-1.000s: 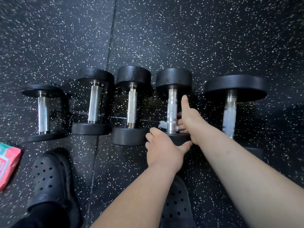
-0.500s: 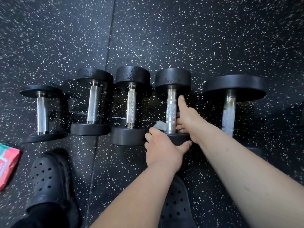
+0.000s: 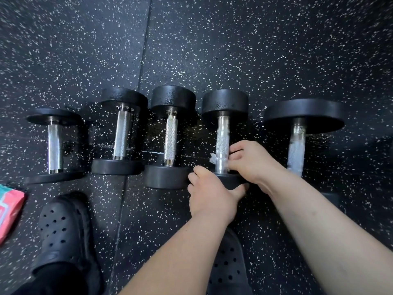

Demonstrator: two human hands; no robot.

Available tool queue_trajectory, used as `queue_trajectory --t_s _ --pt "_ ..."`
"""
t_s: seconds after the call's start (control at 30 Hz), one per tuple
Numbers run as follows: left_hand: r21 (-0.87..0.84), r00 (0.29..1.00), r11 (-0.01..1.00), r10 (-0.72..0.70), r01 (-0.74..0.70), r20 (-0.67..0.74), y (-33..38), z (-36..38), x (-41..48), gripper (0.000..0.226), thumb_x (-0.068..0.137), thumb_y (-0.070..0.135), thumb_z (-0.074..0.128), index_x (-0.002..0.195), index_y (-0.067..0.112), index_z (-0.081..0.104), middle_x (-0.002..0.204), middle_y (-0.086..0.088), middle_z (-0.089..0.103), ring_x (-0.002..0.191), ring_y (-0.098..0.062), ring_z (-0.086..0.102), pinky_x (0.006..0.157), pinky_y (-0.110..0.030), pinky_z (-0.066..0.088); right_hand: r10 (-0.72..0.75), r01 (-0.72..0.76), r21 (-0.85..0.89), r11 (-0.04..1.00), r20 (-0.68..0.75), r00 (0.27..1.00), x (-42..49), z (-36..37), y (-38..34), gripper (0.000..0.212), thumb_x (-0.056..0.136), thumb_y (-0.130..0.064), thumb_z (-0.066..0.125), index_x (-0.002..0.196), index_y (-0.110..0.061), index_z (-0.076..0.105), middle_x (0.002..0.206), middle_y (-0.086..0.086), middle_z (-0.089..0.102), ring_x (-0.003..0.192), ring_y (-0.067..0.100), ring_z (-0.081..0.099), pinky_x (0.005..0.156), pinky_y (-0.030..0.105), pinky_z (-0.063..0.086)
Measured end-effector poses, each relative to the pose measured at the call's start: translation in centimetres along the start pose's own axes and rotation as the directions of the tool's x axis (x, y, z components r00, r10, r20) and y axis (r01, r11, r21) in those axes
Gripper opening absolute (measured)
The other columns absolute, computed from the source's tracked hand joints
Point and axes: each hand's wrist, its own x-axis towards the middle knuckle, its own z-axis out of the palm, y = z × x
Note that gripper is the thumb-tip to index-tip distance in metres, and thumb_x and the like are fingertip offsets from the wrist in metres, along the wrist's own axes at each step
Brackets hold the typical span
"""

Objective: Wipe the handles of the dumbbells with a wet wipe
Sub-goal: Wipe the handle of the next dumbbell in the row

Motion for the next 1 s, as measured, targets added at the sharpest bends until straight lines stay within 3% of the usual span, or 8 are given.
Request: queue_trajectory --t_s 0.17,0.3,0.43,0.53,0.67,0.77,0.87,1.0 --pt "-0.014 1.000 1.000 -0.007 0.007 0.001 0.0 0.0 0.1 0.101 0.062 0.072 0.086 0.127 0.014 0.035 0.129 -0.004 0.044 0.121 -0.030 0.051 0.093 -0.044 0.052 -0.157 0.132 -0.161 0.978 -0.157 0.975 -1.5 -0.1 -0.3 0.032 0.077 -0.004 0.075 0.096 -0.030 0.072 0.078 -0.014 0.076 0.079 0.002 0.070 0.068 0.013 0.049" --pt "-0.013 1.000 1.000 -0.006 0.006 0.008 -0.1 0.0 0.0 0.106 0.060 0.075 0.086 0.131 0.014 0.035 0.130 -0.003 0.044 0.122 -0.030 0.051 0.094 -0.044 0.052 -0.243 0.243 0.022 0.970 -0.013 0.970 -2.3 -1.0 -1.9 0.031 0.078 0.001 0.077 0.094 -0.026 0.075 0.087 -0.004 0.077 0.075 0.013 0.073 0.076 0.032 0.062" --pt "0.012 1.000 1.000 -0.008 0.008 0.001 0.0 0.0 0.1 0.105 0.063 0.076 0.085 0.132 0.015 0.035 0.133 -0.003 0.043 0.125 -0.029 0.050 0.095 -0.043 0.051 -0.171 0.122 0.352 0.928 0.110 0.979 -1.6 -2.1 -2.6 0.027 0.085 0.015 0.071 0.102 -0.006 0.074 0.091 0.013 0.070 0.076 0.020 0.071 0.077 0.038 0.066" --pt "0.014 1.000 1.000 -0.010 0.010 0.001 0.1 -0.1 0.0 0.104 0.063 0.075 0.086 0.132 0.015 0.035 0.133 -0.003 0.043 0.125 -0.029 0.050 0.095 -0.043 0.051 -0.238 0.241 0.046 0.969 -0.063 0.969 -0.3 -1.8 -1.7 0.029 0.079 0.006 0.074 0.090 -0.021 0.077 0.086 0.000 0.074 0.069 0.011 0.071 0.078 0.030 0.064" --pt "0.016 1.000 1.000 -0.012 0.012 -0.002 0.1 0.0 0.0 0.103 0.060 0.076 0.086 0.127 0.016 0.035 0.129 -0.003 0.044 0.121 -0.029 0.052 0.093 -0.043 0.051 -0.491 0.444 -0.254 0.859 -0.167 0.855 -0.6 -1.0 -1.2 0.022 0.078 -0.006 0.077 0.084 -0.028 0.075 0.082 -0.011 0.070 0.075 0.005 0.067 0.073 0.016 0.053" --pt "0.009 1.000 1.000 -0.006 0.006 0.004 0.1 -0.1 0.0 0.101 0.059 0.075 0.086 0.124 0.017 0.035 0.127 -0.002 0.044 0.119 -0.030 0.053 0.091 -0.043 0.051 -0.670 0.577 -0.441 0.688 -0.081 0.738 -0.4 -0.4 -0.7 0.016 0.082 -0.014 0.080 0.086 -0.030 0.076 0.090 -0.011 0.064 0.078 0.009 0.064 0.072 0.035 0.057" --pt "0.001 1.000 1.000 -0.005 0.005 0.010 0.0 -0.1 0.1 0.099 0.058 0.074 0.086 0.122 0.018 0.034 0.126 -0.002 0.044 0.118 -0.030 0.054 0.090 -0.044 0.052 -0.723 0.574 -0.688 0.444 0.104 0.683 -0.3 -0.2 -0.5 0.006 0.094 -0.029 0.071 0.093 -0.030 0.077 0.096 -0.009 0.061 0.087 0.018 0.064 0.066 0.036 0.055" --pt "-0.004 1.000 1.000 0.000 0.000 0.002 -0.1 0.1 0.1 0.106 0.056 0.079 0.084 0.125 0.018 0.034 0.126 -0.001 0.042 0.120 -0.030 0.053 0.089 -0.045 0.051 -0.669 0.596 -0.761 0.256 0.306 0.677 -0.6 -0.9 -2.0 0.016 0.095 -0.046 0.067 0.102 -0.039 0.079 0.101 -0.012 0.052 0.101 0.014 0.055 0.063 0.031 0.042"
